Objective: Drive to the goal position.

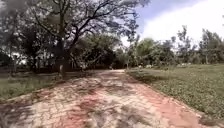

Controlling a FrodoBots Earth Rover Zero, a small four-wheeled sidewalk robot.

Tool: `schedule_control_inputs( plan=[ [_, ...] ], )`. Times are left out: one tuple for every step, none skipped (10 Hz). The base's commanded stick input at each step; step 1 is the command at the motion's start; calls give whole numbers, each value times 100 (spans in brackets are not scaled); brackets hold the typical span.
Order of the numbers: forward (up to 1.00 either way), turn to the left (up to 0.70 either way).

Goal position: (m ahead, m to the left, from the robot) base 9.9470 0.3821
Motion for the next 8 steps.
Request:
schedule_control_inputs(
  plan=[
    [70, 0],
    [70, 0],
    [70, 0],
    [70, 0],
    [70, 0],
    [70, 0],
    [70, 0],
    [70, 0]
  ],
)
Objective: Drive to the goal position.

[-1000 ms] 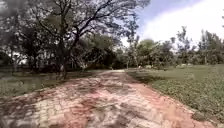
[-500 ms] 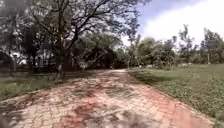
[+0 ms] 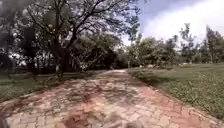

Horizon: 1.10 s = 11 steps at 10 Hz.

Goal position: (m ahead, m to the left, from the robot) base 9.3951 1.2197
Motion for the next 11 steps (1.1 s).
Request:
schedule_control_inputs(
  plan=[
    [70, 0],
    [70, 0],
    [70, 0],
    [70, 0],
    [70, 0],
    [70, 0],
    [70, 0],
    [70, 0],
    [70, 0],
    [70, 0],
    [70, 0]
  ],
)
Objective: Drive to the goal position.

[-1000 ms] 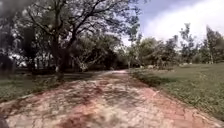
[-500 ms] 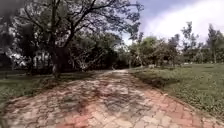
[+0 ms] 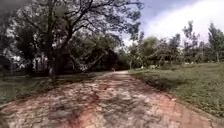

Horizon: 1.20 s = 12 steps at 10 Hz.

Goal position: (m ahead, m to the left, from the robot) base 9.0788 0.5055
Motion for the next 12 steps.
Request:
schedule_control_inputs(
  plan=[
    [70, 0],
    [70, 0],
    [70, 0],
    [70, 0],
    [70, 0],
    [70, 0],
    [70, 0],
    [70, 0],
    [70, 0],
    [70, 0],
    [70, -7],
    [70, -24]
  ],
)
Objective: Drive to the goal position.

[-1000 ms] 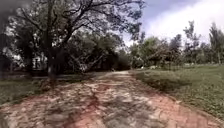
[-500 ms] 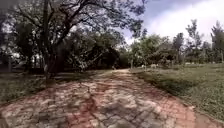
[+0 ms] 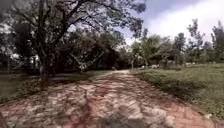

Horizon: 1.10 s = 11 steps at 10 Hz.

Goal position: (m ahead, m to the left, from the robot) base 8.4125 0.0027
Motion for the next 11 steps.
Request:
schedule_control_inputs(
  plan=[
    [70, -29],
    [70, -12],
    [70, 0],
    [70, 0],
    [70, 0],
    [70, 0],
    [70, 0],
    [70, 0],
    [70, 0],
    [70, 0],
    [70, 0]
  ],
)
